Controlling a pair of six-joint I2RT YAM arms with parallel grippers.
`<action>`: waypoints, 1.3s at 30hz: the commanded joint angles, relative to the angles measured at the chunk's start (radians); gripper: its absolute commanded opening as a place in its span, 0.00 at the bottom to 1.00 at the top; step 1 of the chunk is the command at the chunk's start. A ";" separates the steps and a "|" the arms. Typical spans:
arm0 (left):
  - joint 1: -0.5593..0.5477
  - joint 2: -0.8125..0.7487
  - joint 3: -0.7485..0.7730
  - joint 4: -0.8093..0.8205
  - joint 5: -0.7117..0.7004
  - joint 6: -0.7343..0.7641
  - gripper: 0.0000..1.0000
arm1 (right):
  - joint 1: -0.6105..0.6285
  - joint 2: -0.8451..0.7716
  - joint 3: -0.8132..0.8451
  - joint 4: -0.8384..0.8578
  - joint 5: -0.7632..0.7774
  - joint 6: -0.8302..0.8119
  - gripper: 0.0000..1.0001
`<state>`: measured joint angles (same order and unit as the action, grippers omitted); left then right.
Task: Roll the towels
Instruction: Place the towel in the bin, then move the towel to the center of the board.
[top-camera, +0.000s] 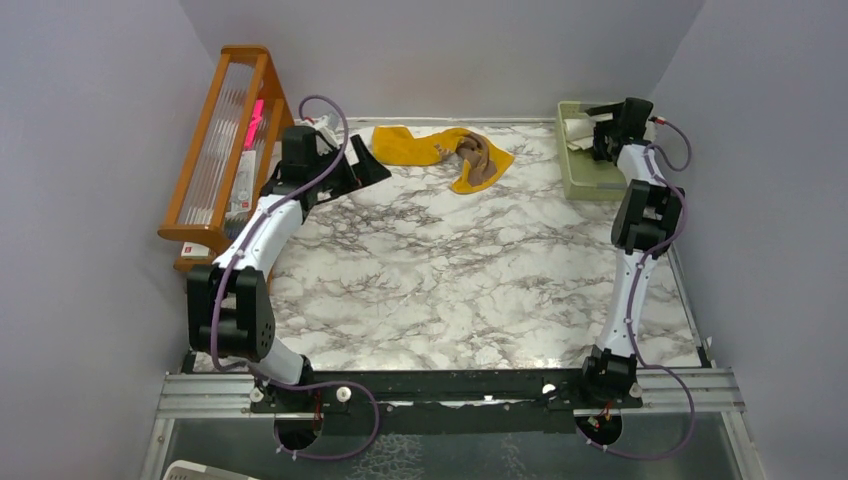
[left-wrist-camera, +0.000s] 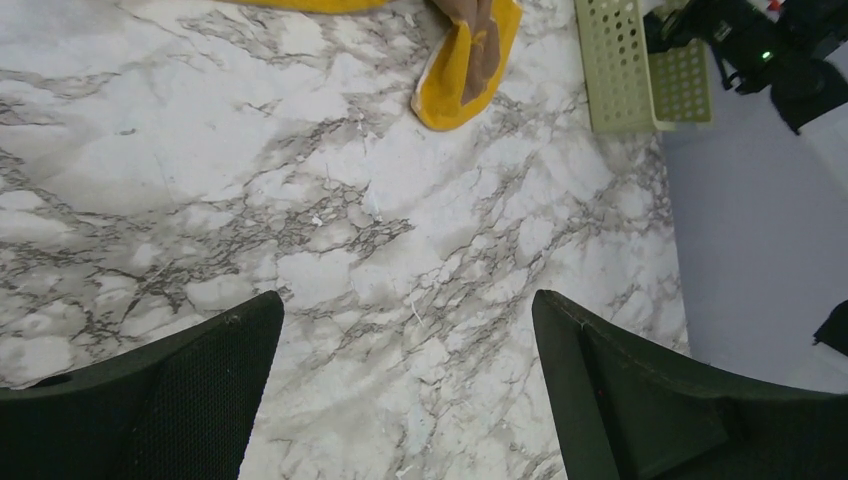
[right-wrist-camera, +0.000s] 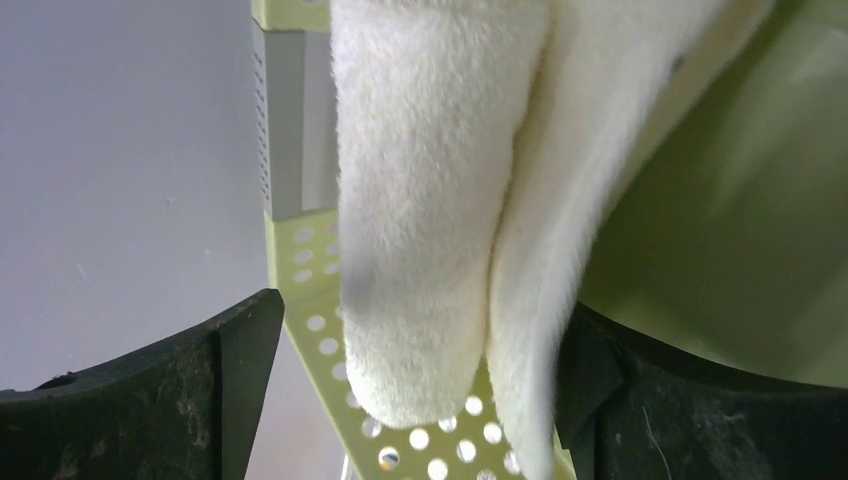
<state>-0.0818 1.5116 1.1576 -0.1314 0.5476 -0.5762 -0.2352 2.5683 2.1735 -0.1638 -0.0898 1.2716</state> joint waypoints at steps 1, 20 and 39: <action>-0.109 0.090 0.090 -0.028 -0.126 0.052 0.99 | -0.004 -0.137 -0.001 -0.168 0.018 0.020 0.96; -0.472 0.930 0.861 -0.085 -0.613 0.022 0.92 | 0.004 -0.836 -0.803 0.091 -0.208 -0.102 1.00; -0.484 0.509 0.395 -0.004 -0.503 0.223 0.00 | 0.326 -1.424 -1.437 0.156 0.048 -0.543 0.96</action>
<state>-0.5671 2.2890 1.7733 -0.1890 -0.0471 -0.4194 -0.0235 1.0870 0.7238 -0.0525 -0.1394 0.8749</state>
